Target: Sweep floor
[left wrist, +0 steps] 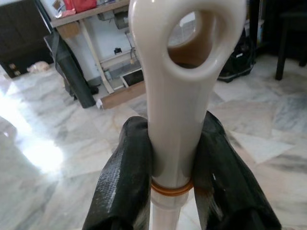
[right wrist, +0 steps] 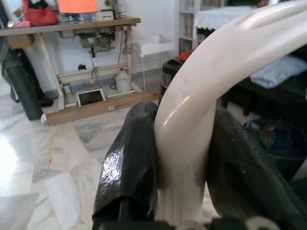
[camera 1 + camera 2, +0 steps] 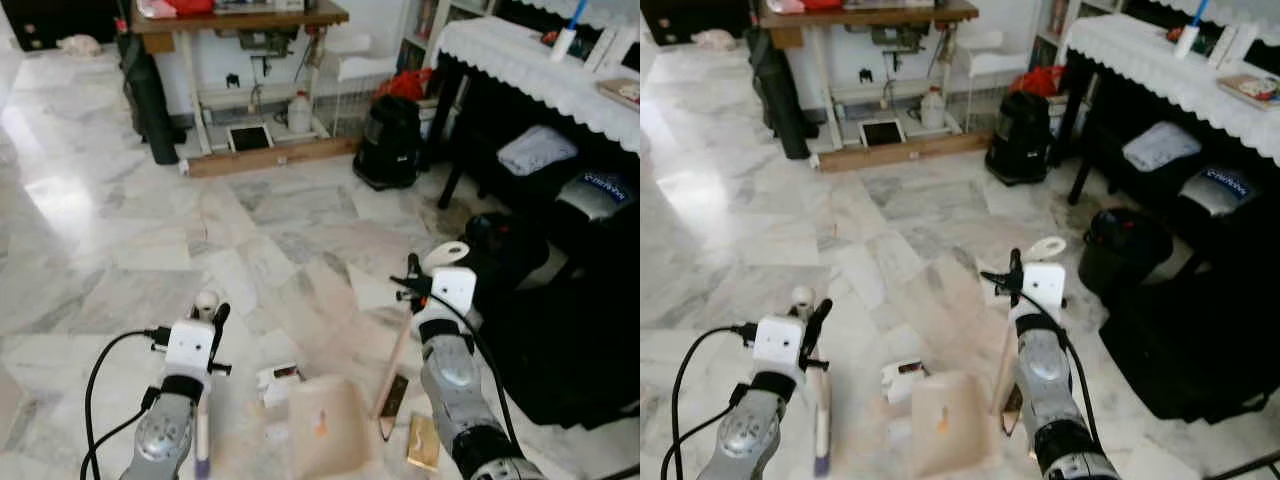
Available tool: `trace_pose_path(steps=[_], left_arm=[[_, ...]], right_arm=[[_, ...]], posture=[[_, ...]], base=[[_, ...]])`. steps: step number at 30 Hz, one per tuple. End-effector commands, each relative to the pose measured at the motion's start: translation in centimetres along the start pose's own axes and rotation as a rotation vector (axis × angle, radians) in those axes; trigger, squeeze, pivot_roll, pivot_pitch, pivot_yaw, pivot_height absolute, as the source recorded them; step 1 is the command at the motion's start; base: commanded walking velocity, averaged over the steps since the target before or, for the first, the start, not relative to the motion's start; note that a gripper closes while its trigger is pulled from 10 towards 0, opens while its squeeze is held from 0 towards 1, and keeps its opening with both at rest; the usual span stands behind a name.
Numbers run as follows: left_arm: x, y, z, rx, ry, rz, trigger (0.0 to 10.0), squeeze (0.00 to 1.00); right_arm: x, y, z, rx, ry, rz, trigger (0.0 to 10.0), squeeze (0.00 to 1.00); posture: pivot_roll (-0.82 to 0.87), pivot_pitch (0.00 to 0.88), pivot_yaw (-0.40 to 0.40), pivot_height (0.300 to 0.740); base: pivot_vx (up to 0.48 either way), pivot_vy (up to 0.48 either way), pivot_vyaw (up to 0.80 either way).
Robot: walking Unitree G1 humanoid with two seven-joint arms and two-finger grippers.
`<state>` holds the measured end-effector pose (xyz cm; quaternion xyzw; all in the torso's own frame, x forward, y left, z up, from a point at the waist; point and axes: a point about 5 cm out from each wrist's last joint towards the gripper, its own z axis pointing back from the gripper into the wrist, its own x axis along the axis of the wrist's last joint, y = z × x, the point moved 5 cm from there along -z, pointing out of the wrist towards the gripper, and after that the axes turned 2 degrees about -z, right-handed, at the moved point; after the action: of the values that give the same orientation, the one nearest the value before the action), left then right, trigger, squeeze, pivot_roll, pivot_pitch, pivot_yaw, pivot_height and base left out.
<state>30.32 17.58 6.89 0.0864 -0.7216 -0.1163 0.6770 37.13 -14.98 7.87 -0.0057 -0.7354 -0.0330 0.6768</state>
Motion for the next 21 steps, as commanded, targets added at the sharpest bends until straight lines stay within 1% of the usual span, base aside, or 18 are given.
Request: trace_pose_path(steps=[1,5,11,13,21], left_arm=[[0.9,-0.2,-0.2,-0.005,-0.038,-0.009,10.0,0.0],[1.0,-0.2,-0.2,-0.006,-0.04,-0.005,10.0,0.0],[0.8,-0.5,-0.1,-0.022,-0.034,0.004,10.0,0.0],[0.6,-0.7,0.0,-0.032,-0.025,0.01,10.0,0.0],[0.2,-1.0,0.0,-0.064,-0.001,0.014,10.0,0.0]], right_arm=[[0.8,-0.8,-0.3,-0.022,-0.03,0.012,10.0,0.0],[0.8,-0.8,-0.3,-0.025,-0.031,0.013,10.0,0.0],[0.4,-1.3,0.4,-0.043,-0.026,0.023,10.0,0.0],[-0.3,-1.8,0.9,-0.062,-0.004,0.036,10.0,0.0],[-1.3,-2.2,1.6,-0.082,0.028,0.055,10.0,0.0]], posture=[[0.15,0.019,-0.014,0.74],[0.15,0.022,-0.014,0.74],[0.14,0.027,-0.015,0.74],[0.14,0.029,-0.014,0.74],[0.14,0.037,-0.009,0.74]], base=[[0.266,0.0,0.0],[0.261,0.0,0.0],[0.0,0.0,0.0],[0.0,0.0,0.0],[0.0,0.0,0.0]])
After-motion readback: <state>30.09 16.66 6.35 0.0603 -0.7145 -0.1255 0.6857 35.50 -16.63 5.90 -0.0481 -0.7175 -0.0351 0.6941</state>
